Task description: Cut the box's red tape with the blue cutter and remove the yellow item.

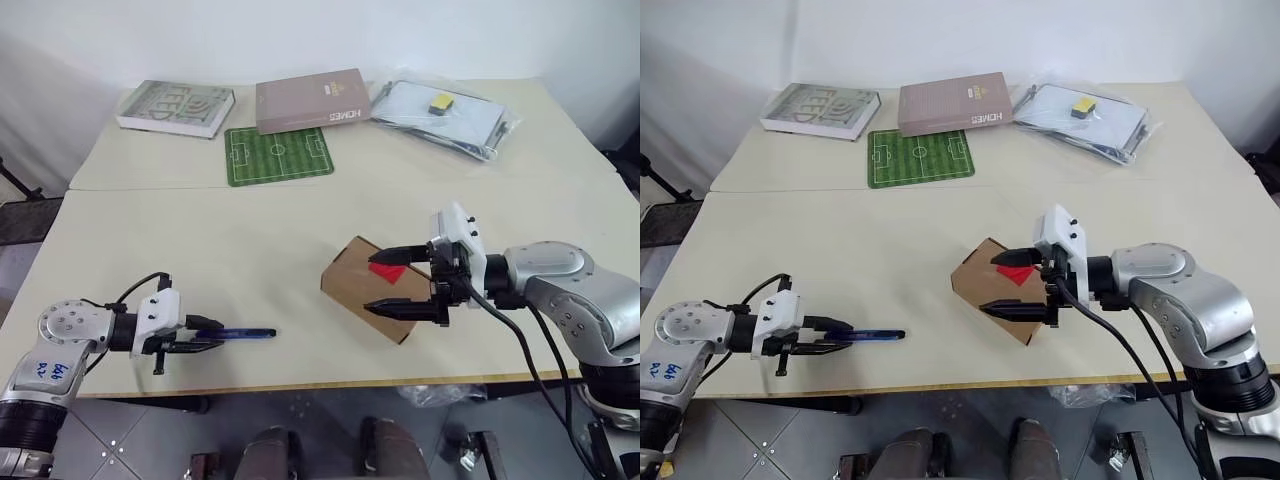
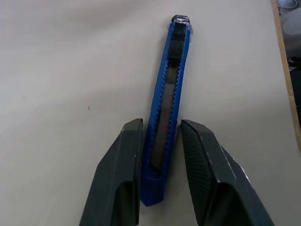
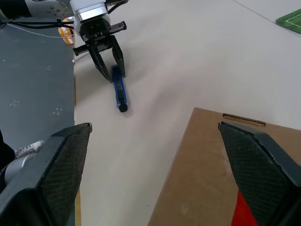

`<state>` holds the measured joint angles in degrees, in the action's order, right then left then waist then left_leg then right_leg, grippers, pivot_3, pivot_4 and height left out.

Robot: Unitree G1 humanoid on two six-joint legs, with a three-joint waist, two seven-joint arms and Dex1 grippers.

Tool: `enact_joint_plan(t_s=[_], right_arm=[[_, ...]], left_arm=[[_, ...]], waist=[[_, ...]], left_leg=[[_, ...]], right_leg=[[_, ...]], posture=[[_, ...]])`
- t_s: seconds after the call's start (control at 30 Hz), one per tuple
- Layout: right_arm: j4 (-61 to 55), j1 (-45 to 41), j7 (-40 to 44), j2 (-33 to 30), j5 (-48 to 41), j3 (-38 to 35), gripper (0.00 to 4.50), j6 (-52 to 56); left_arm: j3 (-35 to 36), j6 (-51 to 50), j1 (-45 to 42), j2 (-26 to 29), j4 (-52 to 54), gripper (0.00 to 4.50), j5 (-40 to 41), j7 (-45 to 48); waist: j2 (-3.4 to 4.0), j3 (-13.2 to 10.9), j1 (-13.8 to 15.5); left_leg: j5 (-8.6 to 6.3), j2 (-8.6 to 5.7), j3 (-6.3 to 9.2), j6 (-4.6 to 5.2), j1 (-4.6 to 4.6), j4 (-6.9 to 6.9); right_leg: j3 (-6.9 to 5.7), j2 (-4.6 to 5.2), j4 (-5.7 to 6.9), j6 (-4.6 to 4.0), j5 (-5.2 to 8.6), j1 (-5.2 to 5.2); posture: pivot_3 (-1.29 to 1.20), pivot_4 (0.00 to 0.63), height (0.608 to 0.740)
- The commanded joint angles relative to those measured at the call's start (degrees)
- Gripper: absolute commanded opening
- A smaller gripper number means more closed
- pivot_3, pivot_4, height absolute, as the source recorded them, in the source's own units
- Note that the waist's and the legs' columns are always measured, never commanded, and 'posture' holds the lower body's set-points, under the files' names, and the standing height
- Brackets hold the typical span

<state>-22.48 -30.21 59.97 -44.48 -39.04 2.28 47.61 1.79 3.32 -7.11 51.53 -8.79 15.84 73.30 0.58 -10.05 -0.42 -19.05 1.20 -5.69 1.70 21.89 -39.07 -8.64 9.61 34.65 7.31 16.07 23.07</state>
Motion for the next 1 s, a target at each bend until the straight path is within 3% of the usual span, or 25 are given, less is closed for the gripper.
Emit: enact_joint_plan(t_s=[0.03,0.2,0.33,0.47,0.6,0.8,0.93,1.0], right_arm=[[-0.7,-1.2,0.5,-0.1,-0.3,0.0,4.50,-0.8],[-1.3,-2.9,0.7,0.1,-0.2,1.5,4.50,-0.3],[-3.6,-6.1,-0.5,0.3,0.8,6.0,4.50,2.4],[-6.7,-11.1,-2.4,2.2,5.7,16.9,4.50,5.6],[-4.5,-15.8,-3.7,8.0,14.2,27.9,3.70,1.1],[3.6,-20.1,-1.6,11.7,27.8,40.1,1.53,-9.6],[8.7,-20.9,-0.7,15.1,31.8,41.4,0.13,-13.8],[10.9,-21.0,-0.3,16.7,33.3,41.6,0.06,-15.8]], left_arm=[[-4.2,-1.4,4.7,0.9,-1.2,1.41,-4.6,0.6],[-3.6,-2.6,7.1,1.0,1.9,0.41,-3.8,-0.8],[-3.1,-3.6,9.6,1.4,5.4,0.41,-3.2,-2.0],[-1.8,-5.3,12.4,1.5,9.8,0.41,-2.9,-4.0],[-1.1,-6.8,13.7,1.5,12.4,0.41,-2.7,-5.2],[-1.1,-8.2,14.3,1.6,14.4,0.41,-2.5,-6.0],[-1.2,-8.5,14.7,1.6,15.3,0.41,-2.7,-6.1],[-1.4,-8.5,14.5,1.7,15.4,0.41,-2.9,-6.0]], waist=[[0.01,0.0,-0.1],[0.10,0.1,-0.1],[0.16,0.1,-0.4],[0.50,0.3,-1.1],[0.52,0.3,-1.2],[0.46,0.4,-1.1],[0.45,0.4,-1.1],[0.45,0.4,-1.1]], left_leg=[[-0.02,0.02,-0.06,0.00,-0.06,0.03],[-0.26,0.16,-0.50,0.02,-0.55,0.12],[-0.42,0.22,-0.64,0.02,-0.71,0.10],[-0.61,0.30,-0.73,-0.03,-0.75,0.09],[-0.69,0.28,-0.84,-0.04,-0.73,0.08],[-0.72,0.27,-1.03,0.00,-0.65,0.05],[-0.75,0.30,-1.22,0.03,-0.66,0.05],[-0.75,0.32,-1.26,0.03,-0.67,0.04]], right_leg=[[0.03,0.00,0.02,0.00,0.00,0.00],[0.10,-0.01,0.06,-0.01,0.00,-0.18],[0.16,-0.01,-0.01,-0.01,0.00,-0.28],[0.19,-0.03,0.00,-0.01,0.00,-0.23],[0.18,-0.04,0.02,-0.01,0.00,-0.14],[0.18,-0.03,0.12,0.00,0.00,0.06],[0.17,-0.03,0.14,0.00,0.00,0.15],[0.17,-0.04,0.21,0.00,0.00,0.20]], posture=[[0.00,0.150,0.740],[0.00,0.150,0.740],[0.00,0.150,0.740],[0.00,0.150,0.740],[0.00,0.150,0.740],[0.00,0.150,0.740],[0.00,0.150,0.740],[0.00,0.150,0.740]])
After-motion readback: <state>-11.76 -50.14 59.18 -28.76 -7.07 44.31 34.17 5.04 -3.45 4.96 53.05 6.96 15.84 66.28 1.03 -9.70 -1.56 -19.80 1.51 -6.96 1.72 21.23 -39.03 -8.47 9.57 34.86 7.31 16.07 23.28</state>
